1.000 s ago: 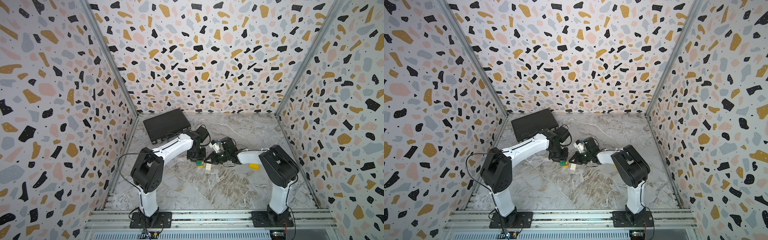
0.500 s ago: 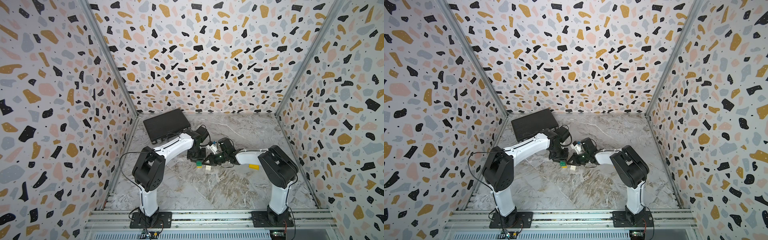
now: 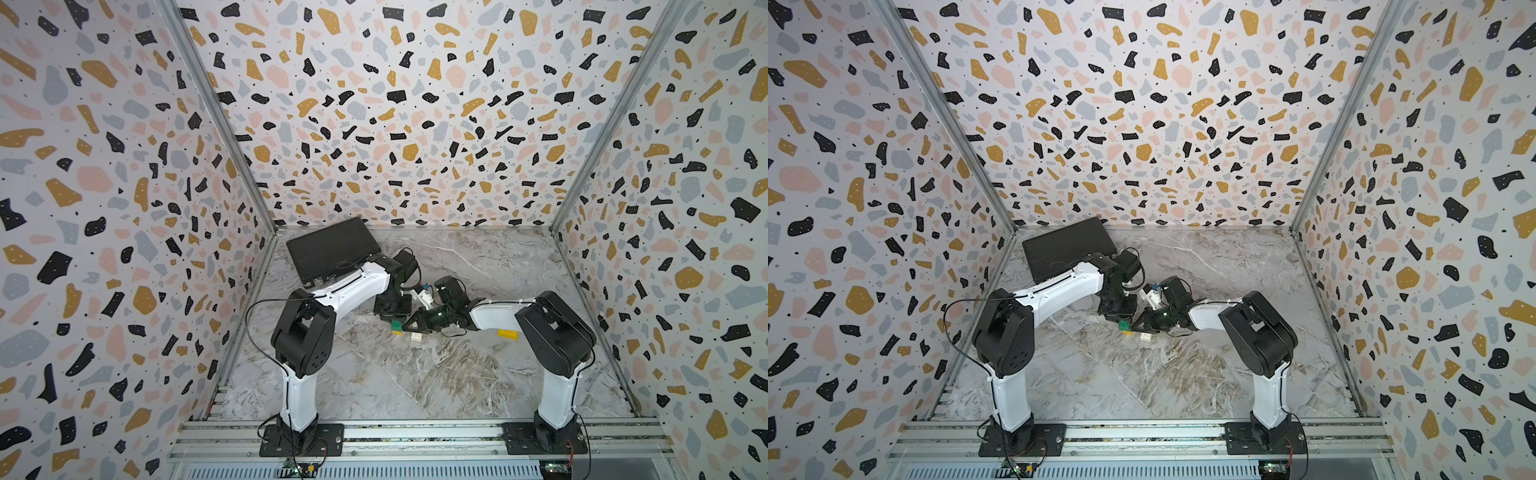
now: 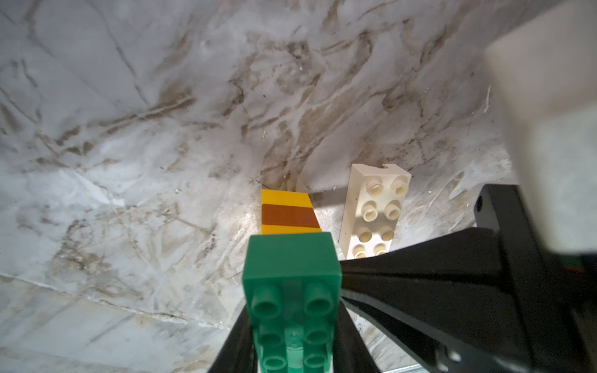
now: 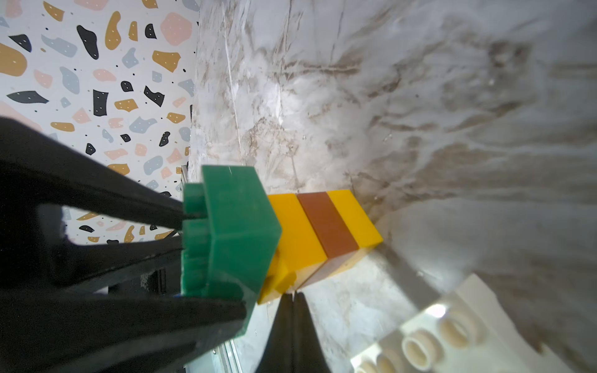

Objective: Assemble an ice cream with lego
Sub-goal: Assemble the lego brick with the lego brick.

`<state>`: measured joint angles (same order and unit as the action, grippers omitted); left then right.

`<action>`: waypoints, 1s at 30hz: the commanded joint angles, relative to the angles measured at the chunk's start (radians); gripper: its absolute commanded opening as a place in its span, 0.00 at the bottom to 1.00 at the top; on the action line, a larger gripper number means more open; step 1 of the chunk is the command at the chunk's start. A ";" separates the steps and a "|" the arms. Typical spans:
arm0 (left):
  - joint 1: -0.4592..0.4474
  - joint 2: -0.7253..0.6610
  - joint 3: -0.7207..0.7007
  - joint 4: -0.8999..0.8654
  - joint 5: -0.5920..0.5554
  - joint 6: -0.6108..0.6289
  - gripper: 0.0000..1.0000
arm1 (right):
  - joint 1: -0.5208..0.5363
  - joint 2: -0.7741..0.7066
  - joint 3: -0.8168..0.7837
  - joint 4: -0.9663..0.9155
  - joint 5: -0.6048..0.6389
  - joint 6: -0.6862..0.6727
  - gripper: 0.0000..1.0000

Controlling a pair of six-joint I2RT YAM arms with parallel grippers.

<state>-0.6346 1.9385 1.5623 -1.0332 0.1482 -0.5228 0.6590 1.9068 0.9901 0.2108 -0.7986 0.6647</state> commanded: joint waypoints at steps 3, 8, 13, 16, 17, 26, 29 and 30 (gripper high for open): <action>0.001 0.089 0.002 -0.037 0.035 0.121 0.00 | 0.008 -0.019 0.002 0.000 -0.002 -0.014 0.03; 0.000 0.107 0.018 -0.053 0.021 0.190 0.00 | 0.007 -0.027 0.008 -0.039 0.029 -0.035 0.05; 0.000 0.103 0.027 -0.060 -0.029 0.243 0.00 | -0.001 -0.041 0.003 -0.059 0.067 -0.041 0.06; -0.002 0.108 0.024 -0.057 -0.037 0.222 0.01 | -0.008 -0.047 -0.006 -0.046 0.074 -0.032 0.06; -0.004 0.113 0.025 -0.056 -0.031 0.214 0.02 | -0.010 -0.049 -0.009 -0.043 0.075 -0.029 0.06; -0.027 0.163 0.112 -0.103 -0.080 0.124 0.04 | -0.019 -0.052 -0.022 -0.017 0.075 -0.012 0.07; -0.028 0.172 0.129 -0.104 -0.087 0.094 0.05 | -0.020 -0.052 -0.022 -0.017 0.075 -0.013 0.08; -0.030 0.174 0.130 -0.101 -0.088 0.087 0.05 | -0.020 -0.052 -0.023 -0.016 0.075 -0.013 0.08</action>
<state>-0.6579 2.0426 1.7061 -1.1763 0.0910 -0.3965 0.6415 1.9049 0.9710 0.1879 -0.7277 0.6498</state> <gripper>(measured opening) 0.310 0.080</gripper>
